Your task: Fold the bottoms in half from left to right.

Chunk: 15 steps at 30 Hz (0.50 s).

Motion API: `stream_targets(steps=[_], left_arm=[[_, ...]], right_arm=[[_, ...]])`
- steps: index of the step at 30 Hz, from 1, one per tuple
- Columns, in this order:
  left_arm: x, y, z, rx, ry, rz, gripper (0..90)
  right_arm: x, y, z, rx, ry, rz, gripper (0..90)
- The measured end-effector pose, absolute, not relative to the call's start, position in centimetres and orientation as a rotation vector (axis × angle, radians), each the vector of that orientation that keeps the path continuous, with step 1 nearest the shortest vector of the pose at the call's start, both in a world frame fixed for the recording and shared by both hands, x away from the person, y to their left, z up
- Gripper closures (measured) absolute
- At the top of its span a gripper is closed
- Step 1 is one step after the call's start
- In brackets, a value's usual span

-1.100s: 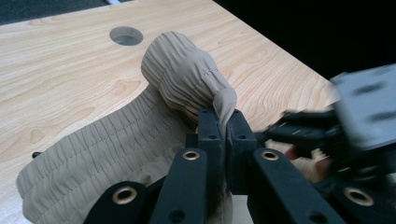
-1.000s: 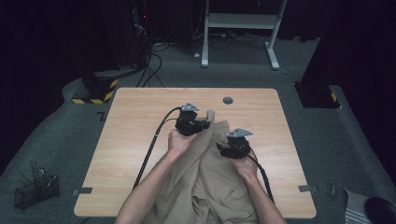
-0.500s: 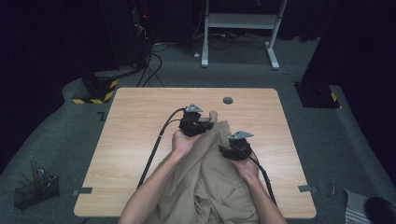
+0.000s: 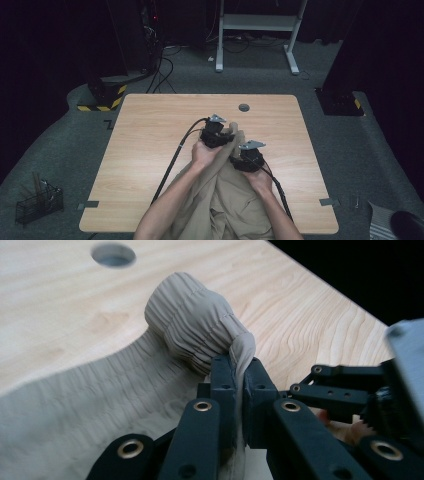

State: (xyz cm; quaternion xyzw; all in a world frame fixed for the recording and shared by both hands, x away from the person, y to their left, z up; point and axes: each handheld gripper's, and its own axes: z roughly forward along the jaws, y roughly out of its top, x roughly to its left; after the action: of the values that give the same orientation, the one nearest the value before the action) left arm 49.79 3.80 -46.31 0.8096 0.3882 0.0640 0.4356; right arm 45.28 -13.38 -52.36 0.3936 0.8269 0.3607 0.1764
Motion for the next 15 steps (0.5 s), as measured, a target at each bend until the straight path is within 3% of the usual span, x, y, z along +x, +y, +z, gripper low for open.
stream_targets(steps=[9,15], left_arm=[[50.7,2.5,-49.5,2.097,0.992,0.112,79.2],[50.0,2.8,-48.1,2.094,0.947,0.131,58.0]], right_arm=[[45.4,-13.2,-52.4,1.136,2.331,1.016,44.5],[45.4,-13.5,-52.3,1.159,2.321,1.015,43.1]])
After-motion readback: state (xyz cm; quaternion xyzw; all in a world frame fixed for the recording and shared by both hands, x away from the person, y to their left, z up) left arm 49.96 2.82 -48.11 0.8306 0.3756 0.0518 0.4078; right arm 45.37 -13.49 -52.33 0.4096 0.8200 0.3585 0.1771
